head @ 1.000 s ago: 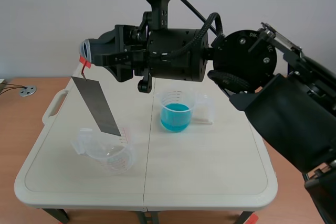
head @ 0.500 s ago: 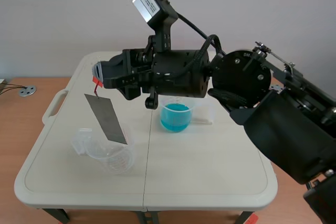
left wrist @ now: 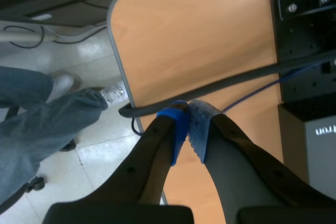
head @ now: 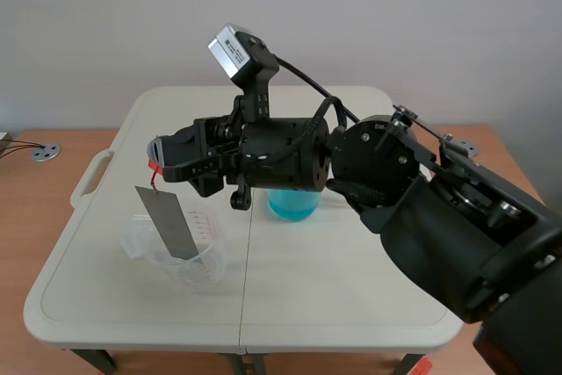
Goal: Hold the metal plate by the orange handle, dip it into the blue solution, take it out and point at it, then put the plate back in the beaker on the left.
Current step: 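Put the plate into the left beaker, then return to the home posture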
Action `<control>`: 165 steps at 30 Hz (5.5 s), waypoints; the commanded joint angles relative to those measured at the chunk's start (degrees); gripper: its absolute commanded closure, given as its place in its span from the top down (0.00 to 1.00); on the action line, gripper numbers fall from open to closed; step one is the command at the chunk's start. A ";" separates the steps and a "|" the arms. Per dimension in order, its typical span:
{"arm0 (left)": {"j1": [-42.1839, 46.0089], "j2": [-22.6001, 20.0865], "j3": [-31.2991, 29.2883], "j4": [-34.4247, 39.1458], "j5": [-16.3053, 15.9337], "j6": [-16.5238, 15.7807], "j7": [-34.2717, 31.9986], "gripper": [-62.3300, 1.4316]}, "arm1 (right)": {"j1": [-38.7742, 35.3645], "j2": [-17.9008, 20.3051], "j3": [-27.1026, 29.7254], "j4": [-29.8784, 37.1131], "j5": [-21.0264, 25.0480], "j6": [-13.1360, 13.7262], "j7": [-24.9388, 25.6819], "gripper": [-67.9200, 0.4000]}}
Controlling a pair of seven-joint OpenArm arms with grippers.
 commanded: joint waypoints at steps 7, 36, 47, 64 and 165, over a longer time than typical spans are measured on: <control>0.02 0.13 -0.09 0.59 0.09 -0.17 -0.52 0.05 | 0.68 -0.33 -1.31 -0.96 8.28 0.26 0.83 0.03; -0.15 0.13 -0.09 0.59 0.07 -0.17 -0.61 0.05 | 0.07 0.02 2.34 -0.96 4.85 -1.99 -2.78 0.09; -0.66 0.13 -0.09 0.52 0.31 -0.17 -0.50 0.05 | 0.09 0.02 7.48 -0.96 -0.33 -1.97 -2.80 0.49; -0.83 0.13 -0.09 0.31 4.33 -0.15 0.42 1.00 | 1.49 0.24 12.44 -0.94 -5.99 -3.08 -2.23 0.98; -9.20 -12.39 0.66 37.20 -0.20 -5.79 -15.74 1.00 | -43.25 32.35 34.45 30.01 -20.44 -7.80 29.99 0.98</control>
